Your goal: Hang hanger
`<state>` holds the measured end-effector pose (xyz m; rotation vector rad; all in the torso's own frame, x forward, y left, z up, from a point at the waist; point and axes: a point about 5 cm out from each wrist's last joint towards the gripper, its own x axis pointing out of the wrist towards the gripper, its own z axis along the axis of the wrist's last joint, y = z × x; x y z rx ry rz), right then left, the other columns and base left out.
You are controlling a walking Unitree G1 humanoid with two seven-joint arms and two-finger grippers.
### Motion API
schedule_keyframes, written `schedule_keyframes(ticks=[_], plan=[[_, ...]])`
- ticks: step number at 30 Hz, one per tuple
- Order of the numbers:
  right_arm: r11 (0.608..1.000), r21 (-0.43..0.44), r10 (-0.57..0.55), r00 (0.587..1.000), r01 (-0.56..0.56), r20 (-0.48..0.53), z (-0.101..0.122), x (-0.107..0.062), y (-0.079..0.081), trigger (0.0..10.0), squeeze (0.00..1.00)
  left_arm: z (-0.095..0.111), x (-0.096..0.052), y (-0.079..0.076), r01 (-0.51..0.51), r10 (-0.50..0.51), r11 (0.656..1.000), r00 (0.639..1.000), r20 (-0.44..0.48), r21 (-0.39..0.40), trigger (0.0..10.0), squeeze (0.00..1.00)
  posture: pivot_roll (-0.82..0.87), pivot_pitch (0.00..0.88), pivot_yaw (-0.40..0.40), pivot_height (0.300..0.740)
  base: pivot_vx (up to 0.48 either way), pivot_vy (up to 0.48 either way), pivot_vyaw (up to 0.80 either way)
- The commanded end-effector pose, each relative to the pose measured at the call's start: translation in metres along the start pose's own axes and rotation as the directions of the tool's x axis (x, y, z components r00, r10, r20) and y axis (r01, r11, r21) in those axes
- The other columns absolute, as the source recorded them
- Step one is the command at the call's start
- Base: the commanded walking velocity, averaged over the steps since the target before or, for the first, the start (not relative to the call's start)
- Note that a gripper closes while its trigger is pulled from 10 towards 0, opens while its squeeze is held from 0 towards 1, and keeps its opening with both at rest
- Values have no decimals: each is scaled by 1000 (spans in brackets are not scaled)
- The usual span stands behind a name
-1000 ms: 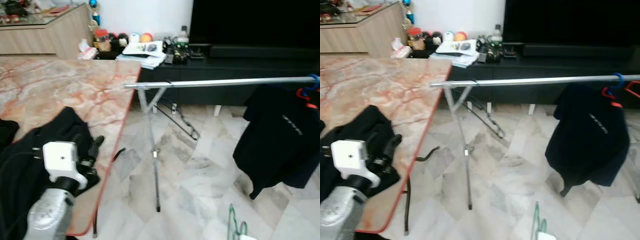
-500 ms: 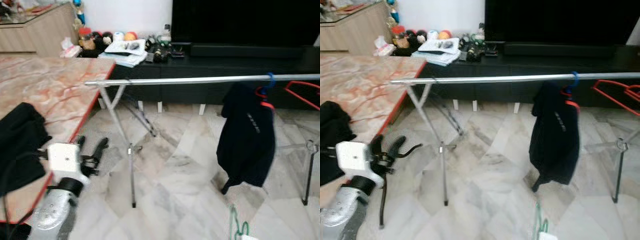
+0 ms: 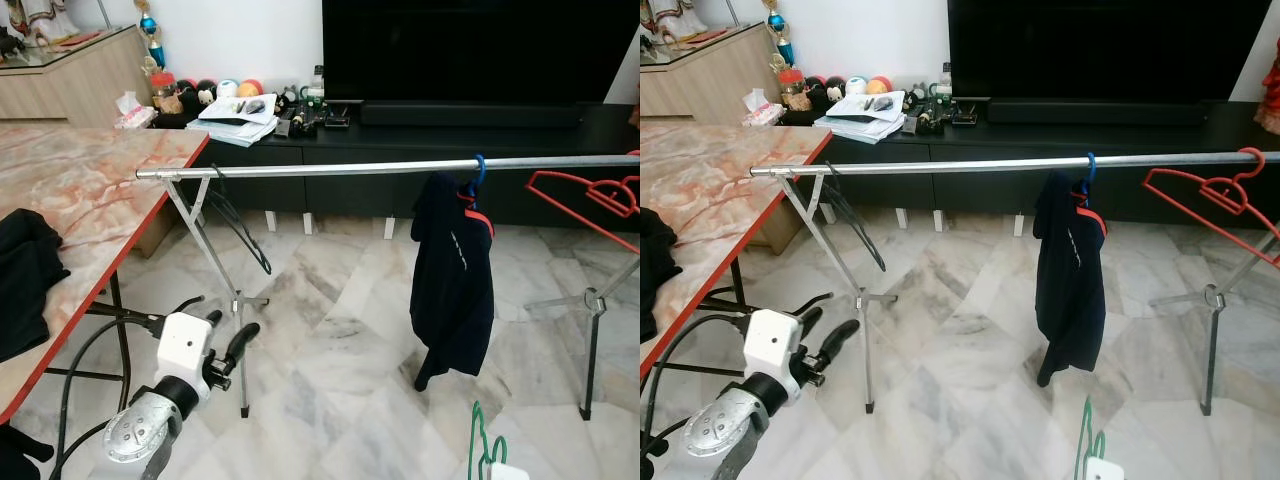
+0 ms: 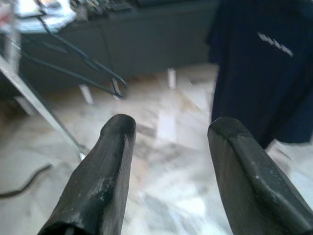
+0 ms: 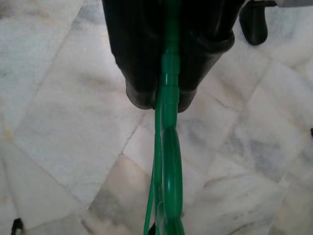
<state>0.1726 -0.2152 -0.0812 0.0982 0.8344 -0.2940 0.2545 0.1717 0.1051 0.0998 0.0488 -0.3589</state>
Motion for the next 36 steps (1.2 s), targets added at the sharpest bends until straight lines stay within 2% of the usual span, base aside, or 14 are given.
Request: schedule_keyframes(ticks=[1, 5, 7, 10, 12, 14, 16, 18, 21, 22, 23, 28, 32, 36], plan=[[1000, -16, 17, 1000, -17, 3, 1, 0, 3, 10000, 0, -10, 1, -3, 75, -72, 996, 996, -58, 50, 10000, 0, 9, 58, 51, 721, 0, 0, 0], [990, -116, 89, 996, -85, 32, 11, 3, 9, 10000, 0, -17, 3, -7, 166, -157, 982, 982, -101, 94, 10000, 0, 7, 57, 52, 721, 0, 0, 0], [938, -302, 199, 978, -169, 69, 25, 4, 20, 10000, 0, -20, 8, -8, 238, -219, 958, 967, -131, 160, 10000, 0, 7, 55, 53, 721, 0, 0, 0], [812, -504, 384, 920, -294, 82, 49, 5, 36, 10000, 0, -18, 16, -11, 320, -295, 927, 944, -149, 193, 10000, 0, -3, 58, 52, 721, 0, 0, 0], [796, -523, 404, 911, -307, 81, 52, 5, 38, 10000, 0, -18, 17, -11, 334, -307, 920, 939, -154, 205, 10000, 0, -3, 58, 52, 721, 0, 0, 0], [726, -594, 480, 874, -346, 78, 70, 6, 42, 10000, 0, -17, 21, -9, 370, -340, 904, 926, -162, 214, 10000, 0, -6, 73, 44, 721, 0, 0, 0], [699, -618, 506, 860, -359, 72, 76, 6, 43, 10000, 0, -16, 22, -9, 384, -354, 898, 920, -165, 215, 10000, 0, -6, 75, 44, 721, 0, 0, 0], [628, -668, 565, 824, -398, 41, 84, 4, 47, 10000, 0, -17, 24, -10, 433, -400, 878, 898, -185, 203, 10000, 0, -2, 81, 42, 721, 0, 0, 0], [382, -777, 694, 711, -500, -117, 86, -3, 61, 10000, 0, -26, 22, -10, 549, -494, 814, 826, -272, 189, 10000, 0, -6, 91, 41, 721, 0, 0, 0], [382, -777, 694, 711, -500, -117, 86, -3, 61, 10000, 0, -26, 22, -10, 549, -494, 814, 826, -272, 189, 10000, 0, -6, 91, 41, 721, 0, 0, 0], [296, -794, 717, 672, -531, -183, 85, -5, 64, 10000, 0, -29, 21, -11, 583, -518, 791, 800, -303, 187, 10000, 0, -9, 96, 40, 721, 0, 0, 0], [50, -791, 770, 528, -610, -359, 85, -14, 77, 10000, 0, -30, 26, -15, 648, -587, 747, 749, -307, 152, 10000, 0, -10, 104, 38, 721, 0, 0, 0], [-78, -786, 766, 467, -613, -441, 84, -19, 84, 10000, 0, -24, 32, -22, 691, -640, 710, 713, -286, 137, 10000, 0, -13, 109, 35, 721, 0, 0, 0], [-92, -812, 772, 474, -576, -423, 92, -20, 88, 10000, 0, -23, 32, -28, 748, -703, 656, 653, -283, 97, 10000, 0, -15, 111, 34, 721, 0, 0, 0]])
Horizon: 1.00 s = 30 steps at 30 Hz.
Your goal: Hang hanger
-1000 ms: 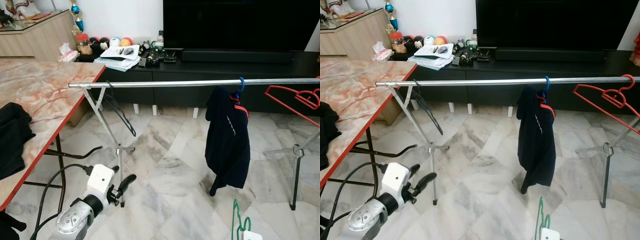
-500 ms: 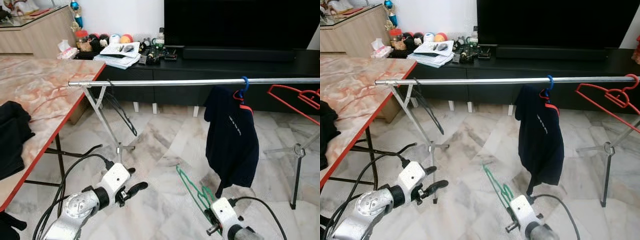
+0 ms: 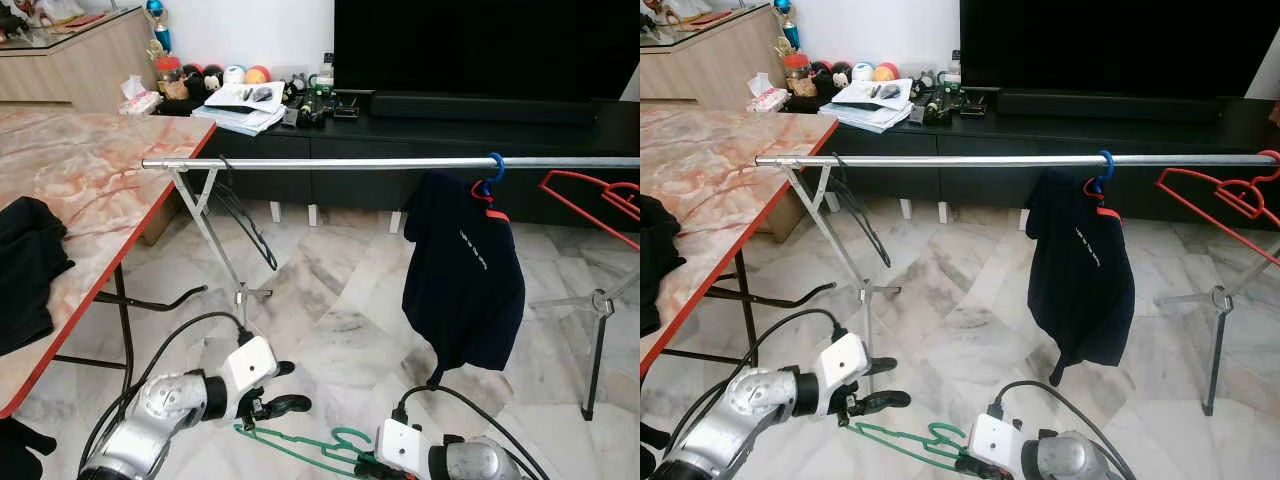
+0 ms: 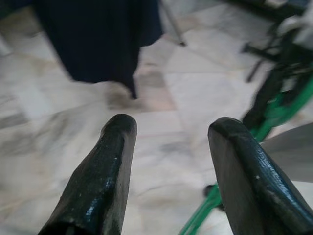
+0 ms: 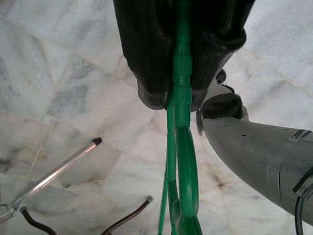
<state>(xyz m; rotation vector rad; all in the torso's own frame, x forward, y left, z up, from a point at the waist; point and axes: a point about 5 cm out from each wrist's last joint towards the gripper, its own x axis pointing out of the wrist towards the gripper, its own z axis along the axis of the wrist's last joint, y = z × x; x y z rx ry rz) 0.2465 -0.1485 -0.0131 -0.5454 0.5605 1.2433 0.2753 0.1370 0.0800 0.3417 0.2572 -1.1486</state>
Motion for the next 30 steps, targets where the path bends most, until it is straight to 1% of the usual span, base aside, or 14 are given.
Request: schedule_keyframes(ticks=[1, 4, 5, 6, 7, 9, 10, 11, 12, 13, 14, 18, 24, 30], plan=[[999, -48, 1, 1000, 0, 6, 7, 0, -5, 10000, 0, -2, 1, -2, 38, -38, 999, 999, -12, -14, 10000, 0, -15, 111, 34, 721, 0, 0, 0], [999, -53, -10, 1000, 11, 18, 12, -2, -11, 10000, 0, -3, 4, -6, 109, -110, 994, 994, -14, -6, 10000, 0, -23, 118, 36, 721, 0, 0, 0], [997, -74, -10, 1000, 11, 18, 15, -3, -14, 10000, 0, -5, 5, -8, 152, -152, 988, 988, -18, -14, 10000, 0, -25, 120, 38, 721, 0, 0, 0], [997, -82, -13, 1000, 14, 18, 16, -3, -15, 10000, 0, -6, 5, -9, 163, -163, 987, 986, -25, -12, 10000, 39, -25, 121, 39, 721, 0, 0, 0], [996, -86, -15, 1000, 16, 19, 17, -3, -16, 10000, 0, -7, 4, -9, 171, -172, 985, 985, -34, -10, 10000, 129, -25, 121, 40, 721, 0, 0, 0], [996, -91, -18, 1000, 20, 21, 19, -3, -17, 10000, 0, -9, 2, -8, 180, -179, 984, 982, -56, 0, 10000, 773, -25, 123, 42, 721, 0, 0, 0], [995, -94, -19, 1000, 21, 23, 20, -2, -18, 10000, 0, -10, 1, -8, 184, -183, 983, 981, -66, 4, 10000, 898, -24, 124, 42, 721, 0, 0, 0], [995, -100, -20, 999, 22, 27, 21, -2, -18, 10000, 0, -14, 0, -6, 187, -179, 981, 977, -114, 60, 10000, 859, -23, 124, 44, 721, 0, 0, 0], [994, -110, -14, 999, 18, 30, 22, -1, -17, 10000, 0, -17, 0, -6, 201, -179, 971, 970, -166, 129, 10000, 392, -21, 126, 46, 721, 0, 0, 0], [994, -110, -14, 999, 18, 30, 22, -1, -17, 10000, 0, -17, 0, -6, 201, -179, 971, 970, -166, 129, 10000, 392, -21, 126, 46, 721, 0, 0, 0], [993, -119, -7, 999, 10, 33, 22, -1, -16, 10000, 0, -17, 0, -6, 212, -184, 965, 966, -182, 152, 10000, 0, -20, 126, 46, 721, 0, 0, 0], [992, -127, 0, 999, 5, 38, 23, -1, -16, 10000, 0, -17, 1, -6, 234, -206, 961, 962, -178, 148, 10000, 0, -26, 128, 48, 721, 0, 0, 0], [991, -137, 12, 998, -3, 59, 27, 1, -15, 10000, 0, -17, 8, -7, 278, -241, 942, 950, -200, 187, 10000, 0, -29, 129, 49, 721, 0, 0, 0], [986, -165, 17, 996, -3, 85, 37, 6, -15, 10000, 0, -17, 15, -10, 319, -285, 931, 939, -194, 179, 10000, 0, -25, 131, 48, 721, 0, 0, 0]])
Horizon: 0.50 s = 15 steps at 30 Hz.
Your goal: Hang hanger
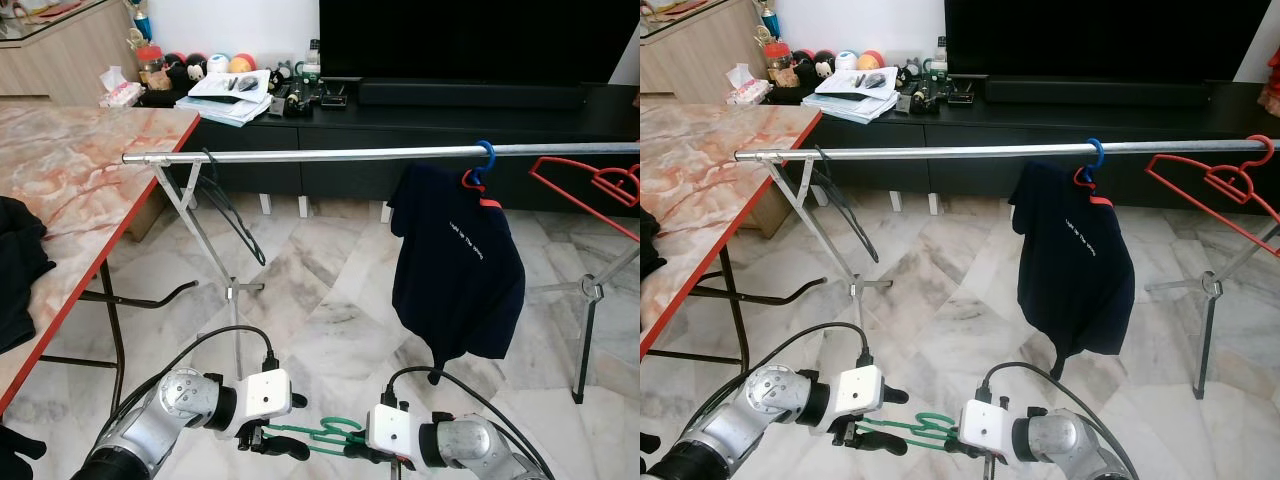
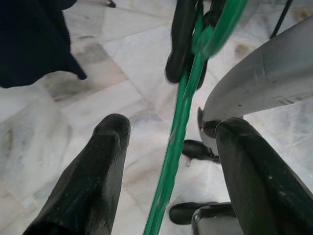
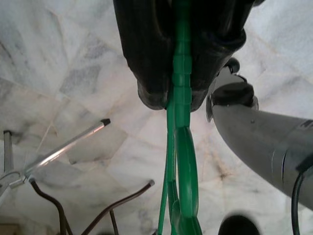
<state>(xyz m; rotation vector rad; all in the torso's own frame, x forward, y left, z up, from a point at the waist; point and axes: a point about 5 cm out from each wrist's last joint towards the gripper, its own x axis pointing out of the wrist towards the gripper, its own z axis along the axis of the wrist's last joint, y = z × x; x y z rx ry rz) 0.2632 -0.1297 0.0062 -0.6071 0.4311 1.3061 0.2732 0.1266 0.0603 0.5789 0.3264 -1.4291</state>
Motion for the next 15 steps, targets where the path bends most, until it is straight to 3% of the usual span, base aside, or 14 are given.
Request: schedule_keyframes(ticks=[1, 15], plan=[[999, -41, 2, 1000, -1, 21, 8, 3, -4, 10000, 0, -2, 1, -2, 38, -38, 999, 999, -19, 11, 10000, 0, -25, 131, 48, 721, 0, 0, 0], [999, -50, -5, 999, 7, 33, 12, 1, -9, 10000, 0, -6, 13, -4, 57, -58, 998, 998, -13, -4, 10000, 0, -30, 131, 50, 721, 0, 0, 0]])
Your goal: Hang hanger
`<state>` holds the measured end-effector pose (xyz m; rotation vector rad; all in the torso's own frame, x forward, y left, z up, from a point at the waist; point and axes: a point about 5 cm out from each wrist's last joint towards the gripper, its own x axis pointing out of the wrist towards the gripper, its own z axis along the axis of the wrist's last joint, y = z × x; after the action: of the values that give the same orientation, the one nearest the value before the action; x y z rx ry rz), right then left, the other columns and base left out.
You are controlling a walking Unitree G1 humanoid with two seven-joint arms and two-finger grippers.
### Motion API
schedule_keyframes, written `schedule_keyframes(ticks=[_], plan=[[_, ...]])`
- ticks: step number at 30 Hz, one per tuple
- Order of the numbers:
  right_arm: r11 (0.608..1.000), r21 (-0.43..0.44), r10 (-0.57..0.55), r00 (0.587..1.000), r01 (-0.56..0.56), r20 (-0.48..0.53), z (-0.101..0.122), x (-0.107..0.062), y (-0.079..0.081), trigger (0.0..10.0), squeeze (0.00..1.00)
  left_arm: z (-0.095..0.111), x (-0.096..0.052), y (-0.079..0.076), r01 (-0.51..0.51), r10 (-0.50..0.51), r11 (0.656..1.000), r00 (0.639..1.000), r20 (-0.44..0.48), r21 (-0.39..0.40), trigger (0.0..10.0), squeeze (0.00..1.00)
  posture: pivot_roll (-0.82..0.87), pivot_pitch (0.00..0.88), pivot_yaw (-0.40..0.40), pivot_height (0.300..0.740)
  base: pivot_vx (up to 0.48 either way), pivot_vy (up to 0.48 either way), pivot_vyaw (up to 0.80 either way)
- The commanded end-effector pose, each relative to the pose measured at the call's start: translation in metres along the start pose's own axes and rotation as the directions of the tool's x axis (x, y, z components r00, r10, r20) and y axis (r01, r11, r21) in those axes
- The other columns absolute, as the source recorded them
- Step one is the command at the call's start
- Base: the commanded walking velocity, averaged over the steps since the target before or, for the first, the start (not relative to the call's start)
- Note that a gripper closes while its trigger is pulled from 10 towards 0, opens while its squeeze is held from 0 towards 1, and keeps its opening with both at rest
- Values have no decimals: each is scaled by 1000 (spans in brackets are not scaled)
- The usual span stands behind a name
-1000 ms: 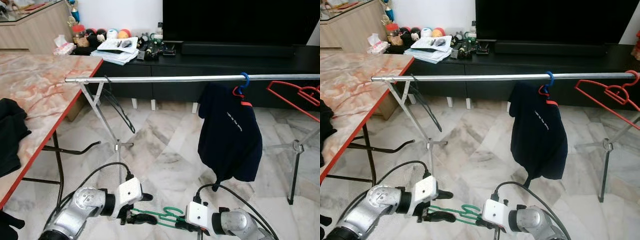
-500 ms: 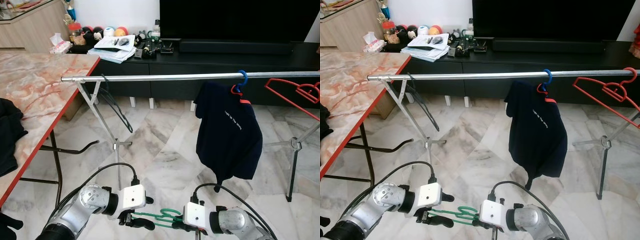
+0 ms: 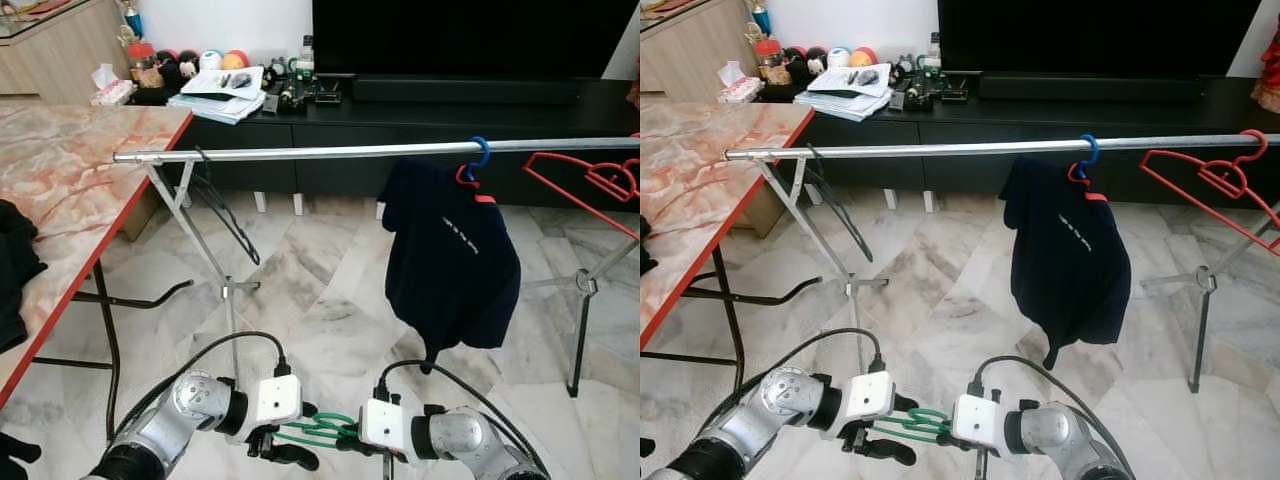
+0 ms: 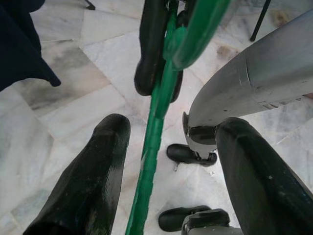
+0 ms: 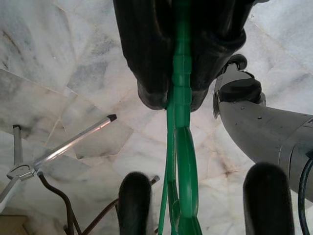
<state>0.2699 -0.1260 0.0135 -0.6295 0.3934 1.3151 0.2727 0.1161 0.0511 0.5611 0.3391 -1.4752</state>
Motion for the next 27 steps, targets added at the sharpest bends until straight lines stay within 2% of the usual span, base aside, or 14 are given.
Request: schedule_keyframes(ticks=[1, 2, 3, 4, 5, 6, 27], plan=[[1000, -12, -1, 1000, 1, 18, 4, 1, -1, 10000, 0, -5, 0, -2, 10, -10, 1000, 1000, -22, 2, 9529, 0, -31, 130, 50, 721, 0, 0, 0], [1000, -12, -1, 1000, 1, 18, 4, 1, -1, 10000, 0, -5, 0, -2, 10, -10, 1000, 1000, -21, 0, 9529, 0, -32, 129, 51, 721, 0, 0, 0], [1000, -12, -1, 1000, 1, 18, 4, 1, -1, 10000, 0, -6, 1, -2, 9, -9, 1000, 1000, -21, -1, 4941, 0, -33, 128, 51, 721, 0, 0, 0], [1000, -11, -1, 1000, 1, 18, 4, 1, -1, 10000, 0, -7, 2, -3, 7, -7, 1000, 1000, -23, -3, 1373, 0, -34, 127, 51, 721, 0, 0, 0], [1000, -11, -1, 1000, 2, 18, 4, 1, -1, 10000, 0, -8, 2, -3, 6, -6, 1000, 1000, -24, -4, 1373, 0, -34, 127, 51, 721, 0, 0, 0], [1000, -11, -1, 1000, 2, 18, 3, 1, -1, 10000, 0, -8, 2, -3, 5, -5, 1000, 1000, -23, -5, 0, 0, -35, 127, 51, 721, 0, 0, 0], [1000, -5, -6, 1000, 6, 23, 4, 2, -1, 10000, 0, -11, 5, 0, -17, 17, 1000, 1000, -15, -16, 0, 0, -36, 128, 50, 721, 0, 0, 0]])
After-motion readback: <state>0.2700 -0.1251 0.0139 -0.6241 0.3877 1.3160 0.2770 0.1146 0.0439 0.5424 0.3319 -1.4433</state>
